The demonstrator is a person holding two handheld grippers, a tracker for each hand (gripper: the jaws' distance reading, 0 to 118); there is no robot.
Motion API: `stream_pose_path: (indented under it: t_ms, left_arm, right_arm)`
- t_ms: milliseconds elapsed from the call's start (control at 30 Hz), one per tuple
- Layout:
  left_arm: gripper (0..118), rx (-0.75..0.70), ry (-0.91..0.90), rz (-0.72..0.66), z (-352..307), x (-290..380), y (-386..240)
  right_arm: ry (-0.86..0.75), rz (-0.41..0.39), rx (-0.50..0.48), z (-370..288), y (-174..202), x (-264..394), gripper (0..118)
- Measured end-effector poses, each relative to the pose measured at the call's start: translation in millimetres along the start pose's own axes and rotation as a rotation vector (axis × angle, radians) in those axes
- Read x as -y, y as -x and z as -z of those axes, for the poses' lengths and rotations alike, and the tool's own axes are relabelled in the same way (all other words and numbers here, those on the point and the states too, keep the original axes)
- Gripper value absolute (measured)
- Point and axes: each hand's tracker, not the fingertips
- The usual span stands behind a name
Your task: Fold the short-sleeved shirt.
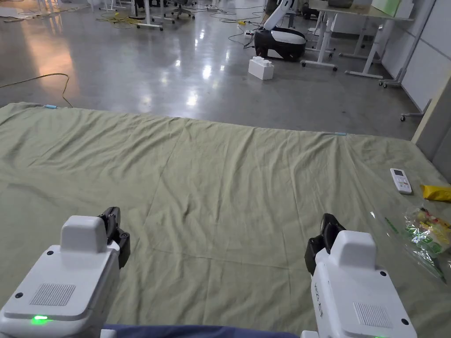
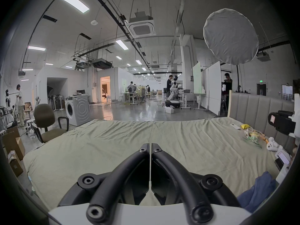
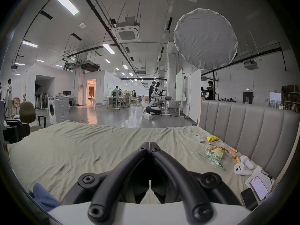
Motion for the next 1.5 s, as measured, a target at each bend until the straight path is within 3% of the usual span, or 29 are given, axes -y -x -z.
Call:
stream_pose_path:
  t_ms: [333,500,567,600,633,667,700,733,900,1000,1167,1267,1300,1333,1500]
  left_arm:
    - [1,0.076,0.377,-0.146,5,51,98]
    - [2,0.220,0.591,-0.268,9,90,144]
    - [20,0.265,0.658,-0.269,7,99,148]
    - [38,0.290,0.686,-0.282,8,107,153]
    - [67,0.312,0.703,-0.303,10,114,158]
    - [82,0.328,0.736,-0.331,10,119,161]
    - [90,0.337,0.754,-0.371,11,126,165]
    - [91,0.356,0.766,-0.403,12,132,169]
    - [91,0.385,0.842,-0.575,24,163,190]
    - [90,0.536,0.836,-0.665,27,176,198]
    - [86,0.625,0.831,-0.834,38,182,202]
    - [68,0.685,0.836,-0.904,45,192,195]
    - [54,0.694,0.844,-0.909,47,196,188]
    - [33,0.674,0.849,-0.894,49,200,183]
    - [17,0.632,0.842,-0.926,52,215,176]
  right_arm:
    - [0.053,-0.063,-0.024,-3,1,10,1]
    - [0.099,-0.072,-0.036,-2,1,23,1]
    - [0.116,-0.075,-0.040,-2,2,26,1]
    - [0.122,-0.073,-0.044,-2,2,27,1]
    - [0.128,-0.072,-0.047,-3,2,29,1]
    - [0.135,-0.074,-0.049,-3,3,30,1]
    - [0.141,-0.079,-0.052,-3,3,31,1]
    - [0.143,-0.083,-0.054,-4,4,32,1]
    - [0.161,-0.104,-0.059,-6,4,36,1]
    - [0.174,-0.108,-0.061,-7,5,37,1]
    - [0.195,-0.102,-0.059,-7,6,41,1]
    - [0.204,-0.096,-0.054,-8,6,43,1]
    - [0.205,-0.093,-0.053,-8,6,44,1]
    - [0.209,-0.089,-0.053,-8,6,45,1]
    - [0.232,-0.085,-0.045,-8,6,50,1]
